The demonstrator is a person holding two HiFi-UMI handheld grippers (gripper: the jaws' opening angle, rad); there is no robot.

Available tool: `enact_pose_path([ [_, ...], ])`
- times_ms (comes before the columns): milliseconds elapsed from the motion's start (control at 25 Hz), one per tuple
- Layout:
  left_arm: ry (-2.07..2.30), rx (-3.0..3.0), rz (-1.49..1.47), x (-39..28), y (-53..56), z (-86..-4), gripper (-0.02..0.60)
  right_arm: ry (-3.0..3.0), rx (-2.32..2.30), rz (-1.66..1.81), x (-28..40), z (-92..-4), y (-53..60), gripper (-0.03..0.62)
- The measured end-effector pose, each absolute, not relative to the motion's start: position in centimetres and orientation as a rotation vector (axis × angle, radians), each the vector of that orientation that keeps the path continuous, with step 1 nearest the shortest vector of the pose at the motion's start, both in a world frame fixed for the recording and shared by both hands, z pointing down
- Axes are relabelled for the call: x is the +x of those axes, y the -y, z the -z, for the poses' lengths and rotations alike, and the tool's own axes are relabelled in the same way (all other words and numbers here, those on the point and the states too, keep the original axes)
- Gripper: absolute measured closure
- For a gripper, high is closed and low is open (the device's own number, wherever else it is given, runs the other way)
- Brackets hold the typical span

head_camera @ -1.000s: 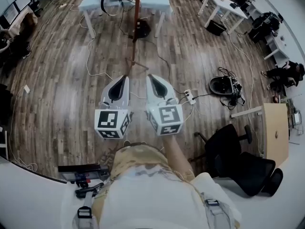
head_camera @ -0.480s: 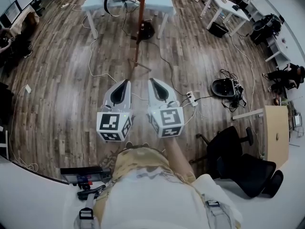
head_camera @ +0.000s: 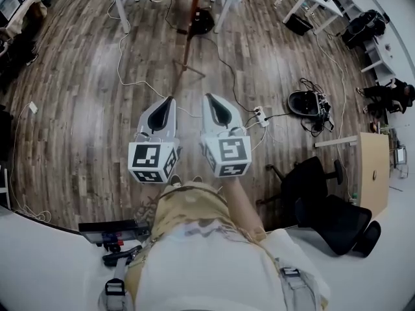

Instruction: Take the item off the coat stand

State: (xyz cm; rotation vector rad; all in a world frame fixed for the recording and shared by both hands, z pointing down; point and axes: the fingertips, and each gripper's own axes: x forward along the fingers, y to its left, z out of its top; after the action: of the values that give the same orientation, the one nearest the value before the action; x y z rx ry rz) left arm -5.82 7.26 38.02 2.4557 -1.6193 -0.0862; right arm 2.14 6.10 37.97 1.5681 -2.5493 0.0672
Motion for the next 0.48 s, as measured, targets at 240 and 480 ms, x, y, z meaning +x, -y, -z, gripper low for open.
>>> enact_pose_path([
  [240, 1.602, 2.469, 0.078, -7.0, -7.6, -38.2, 0.594, 2.555, 1.567, -0.049, 0.5, -38.1, -6.4, 0.592],
  [480, 1.574, 2.446, 0.064, -6.7, -7.4, -39.9, 0.594, 2.551, 1.563, -0.026, 0.5, -38.7, -6.5, 0.592],
])
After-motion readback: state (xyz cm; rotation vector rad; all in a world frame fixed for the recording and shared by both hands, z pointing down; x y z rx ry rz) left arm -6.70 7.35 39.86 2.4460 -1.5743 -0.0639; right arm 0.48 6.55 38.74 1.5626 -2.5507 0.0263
